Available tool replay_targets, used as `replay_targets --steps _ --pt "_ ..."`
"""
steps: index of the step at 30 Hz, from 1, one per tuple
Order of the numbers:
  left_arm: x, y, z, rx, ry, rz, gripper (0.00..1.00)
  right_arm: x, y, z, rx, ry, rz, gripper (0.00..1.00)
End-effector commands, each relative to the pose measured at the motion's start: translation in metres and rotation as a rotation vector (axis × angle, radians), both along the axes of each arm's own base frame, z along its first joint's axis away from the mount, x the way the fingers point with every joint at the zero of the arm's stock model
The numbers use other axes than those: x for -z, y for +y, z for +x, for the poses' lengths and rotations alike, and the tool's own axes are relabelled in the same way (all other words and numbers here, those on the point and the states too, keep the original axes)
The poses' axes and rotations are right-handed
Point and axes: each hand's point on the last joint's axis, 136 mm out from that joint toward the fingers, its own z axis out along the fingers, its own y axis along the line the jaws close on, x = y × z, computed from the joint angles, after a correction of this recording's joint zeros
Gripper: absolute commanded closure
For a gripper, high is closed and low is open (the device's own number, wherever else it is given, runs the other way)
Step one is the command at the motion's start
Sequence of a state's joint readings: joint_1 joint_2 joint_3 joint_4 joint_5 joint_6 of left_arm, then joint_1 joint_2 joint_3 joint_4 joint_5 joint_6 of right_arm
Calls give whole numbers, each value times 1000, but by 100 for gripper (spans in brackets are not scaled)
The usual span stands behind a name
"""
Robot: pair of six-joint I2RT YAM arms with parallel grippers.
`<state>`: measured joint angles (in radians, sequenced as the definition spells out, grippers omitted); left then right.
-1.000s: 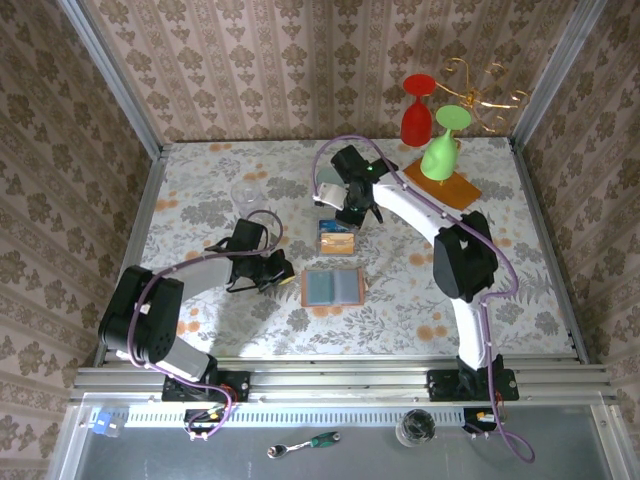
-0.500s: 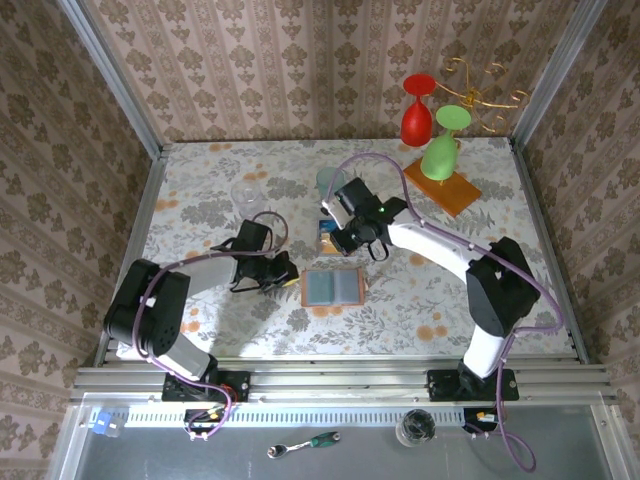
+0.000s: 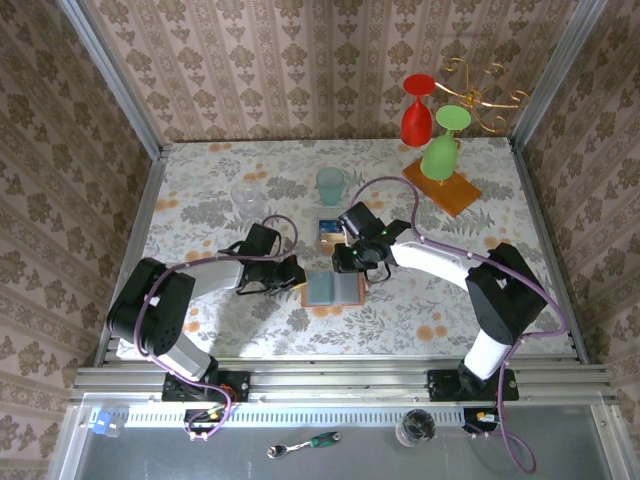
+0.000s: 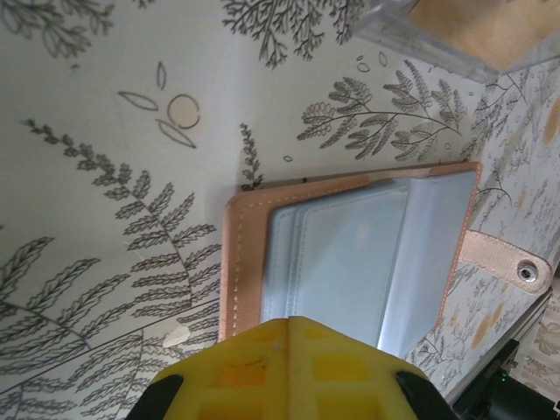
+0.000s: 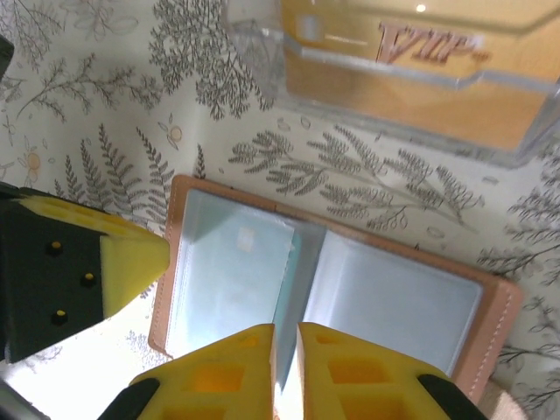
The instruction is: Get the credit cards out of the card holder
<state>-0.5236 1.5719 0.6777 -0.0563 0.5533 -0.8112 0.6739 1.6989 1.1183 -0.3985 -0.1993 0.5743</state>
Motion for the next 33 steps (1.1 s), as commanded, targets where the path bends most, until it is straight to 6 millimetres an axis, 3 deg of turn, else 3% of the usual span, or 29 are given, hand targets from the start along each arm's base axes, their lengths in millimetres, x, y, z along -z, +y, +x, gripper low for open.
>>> replay_targets --steps 1,9,33 --pt "8 2 -6 5 14 17 100 -1 10 -10 21 51 71 81" --pt "14 6 -12 4 27 37 100 7 12 -17 23 84 77 79" --pt "22 9 -17 10 38 63 100 22 53 -23 -11 205 198 68"
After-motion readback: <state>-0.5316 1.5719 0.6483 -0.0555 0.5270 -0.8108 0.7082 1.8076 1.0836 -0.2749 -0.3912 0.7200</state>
